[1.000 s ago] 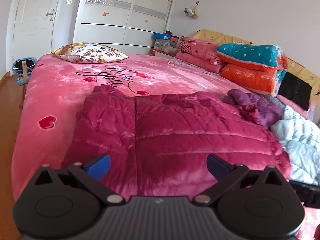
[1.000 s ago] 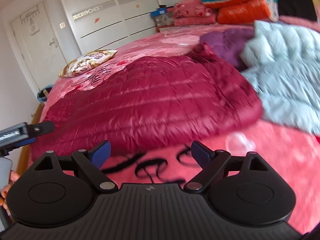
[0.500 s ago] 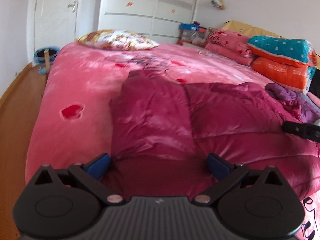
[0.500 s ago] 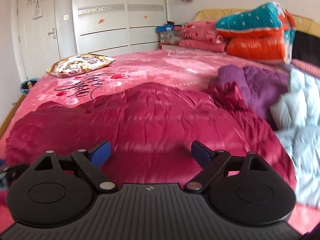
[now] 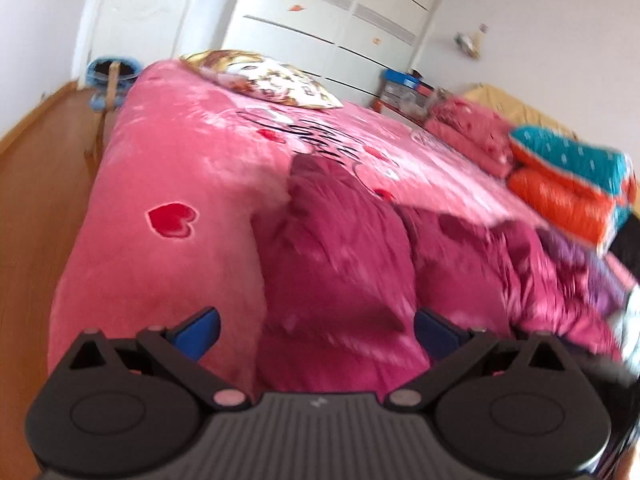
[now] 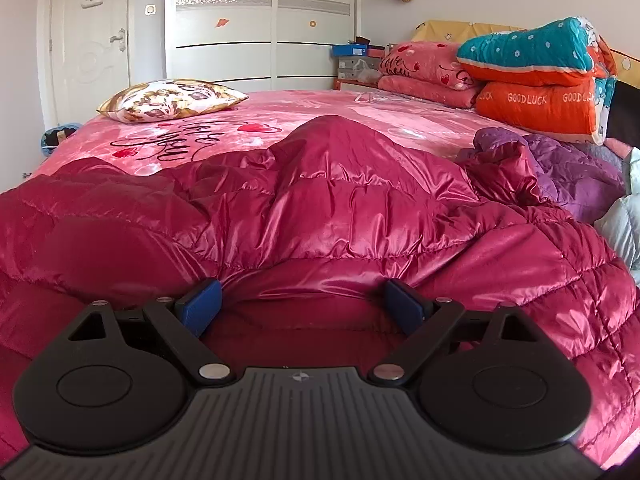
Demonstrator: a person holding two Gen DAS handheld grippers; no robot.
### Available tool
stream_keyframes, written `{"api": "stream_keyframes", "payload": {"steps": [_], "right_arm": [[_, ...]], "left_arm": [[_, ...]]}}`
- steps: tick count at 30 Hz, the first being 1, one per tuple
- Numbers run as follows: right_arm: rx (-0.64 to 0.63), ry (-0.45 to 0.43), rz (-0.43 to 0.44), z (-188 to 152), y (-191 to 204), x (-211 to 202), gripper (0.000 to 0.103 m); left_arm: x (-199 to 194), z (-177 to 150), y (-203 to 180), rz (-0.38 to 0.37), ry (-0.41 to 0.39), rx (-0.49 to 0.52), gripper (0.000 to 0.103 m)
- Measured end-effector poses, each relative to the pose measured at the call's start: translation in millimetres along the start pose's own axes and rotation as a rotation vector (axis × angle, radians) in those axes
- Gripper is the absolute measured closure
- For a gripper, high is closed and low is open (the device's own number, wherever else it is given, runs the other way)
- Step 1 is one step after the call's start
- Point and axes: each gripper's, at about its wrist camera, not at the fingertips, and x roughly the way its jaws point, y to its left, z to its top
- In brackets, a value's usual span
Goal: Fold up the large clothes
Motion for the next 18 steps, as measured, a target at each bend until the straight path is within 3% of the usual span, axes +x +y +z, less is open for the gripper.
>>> {"api": "stream_keyframes", "payload": {"steps": [5,8,10,18], "right_arm": [[-0.010,-0.007,-0.001,-4,-3,-8,0.000],[-0.009,-0.011,-0.001,-4,-2,-7,0.000],[-0.010,-0.012,-0.002,-5,-2,-6,0.000],[-0.024,-0.001,-0.003,-1,0,-8,0.000]], "left_arm": [[18,14,14,-0.031,0.014,-0.149,0.005],[30,17,14,-0.048,0.040,-0.160,0.025],[35,16,14,-0.081,0.074,-0.185,0.047],[23,9,11,-0.073,0.087,-0.123,0.070]]}}
